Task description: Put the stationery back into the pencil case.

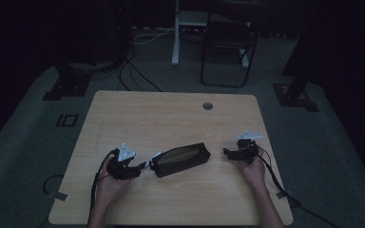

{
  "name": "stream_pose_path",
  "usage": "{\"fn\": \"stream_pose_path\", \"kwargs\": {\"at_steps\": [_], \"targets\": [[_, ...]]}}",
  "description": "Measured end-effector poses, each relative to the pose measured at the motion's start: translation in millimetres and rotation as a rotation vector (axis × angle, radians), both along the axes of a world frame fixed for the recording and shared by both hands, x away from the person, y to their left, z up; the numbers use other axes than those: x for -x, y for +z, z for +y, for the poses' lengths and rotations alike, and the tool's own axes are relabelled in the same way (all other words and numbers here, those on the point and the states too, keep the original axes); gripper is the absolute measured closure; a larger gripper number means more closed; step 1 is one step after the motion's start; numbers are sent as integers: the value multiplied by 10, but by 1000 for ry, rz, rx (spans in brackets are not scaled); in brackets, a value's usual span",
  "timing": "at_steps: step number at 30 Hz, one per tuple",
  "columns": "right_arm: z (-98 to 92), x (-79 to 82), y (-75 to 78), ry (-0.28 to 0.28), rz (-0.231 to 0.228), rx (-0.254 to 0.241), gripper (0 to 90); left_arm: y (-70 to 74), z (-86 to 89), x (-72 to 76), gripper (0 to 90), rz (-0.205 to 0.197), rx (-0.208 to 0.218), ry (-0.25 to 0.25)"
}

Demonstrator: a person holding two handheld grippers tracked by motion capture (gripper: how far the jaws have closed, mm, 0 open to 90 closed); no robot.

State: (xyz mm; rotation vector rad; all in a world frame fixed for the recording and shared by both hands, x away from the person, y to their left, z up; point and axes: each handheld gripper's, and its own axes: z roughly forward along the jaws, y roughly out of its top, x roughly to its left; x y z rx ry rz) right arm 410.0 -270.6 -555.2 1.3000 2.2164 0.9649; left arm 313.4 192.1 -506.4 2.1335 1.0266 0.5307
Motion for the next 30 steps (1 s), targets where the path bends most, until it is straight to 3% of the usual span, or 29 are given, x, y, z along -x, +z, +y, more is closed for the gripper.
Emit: {"fn": "stream_pose_path", "kwargs": {"at_steps": [8, 16, 30], "targets": [[0, 0, 0, 0, 0, 0, 126, -87, -30, -12, 454, 37, 3, -20], [0, 0, 0, 0, 0, 0, 126, -197, -66, -43, 492, 72, -37, -39], [0, 0, 0, 0, 0, 0, 127, -315, -99, -143, 603, 107, -40, -51]]}}
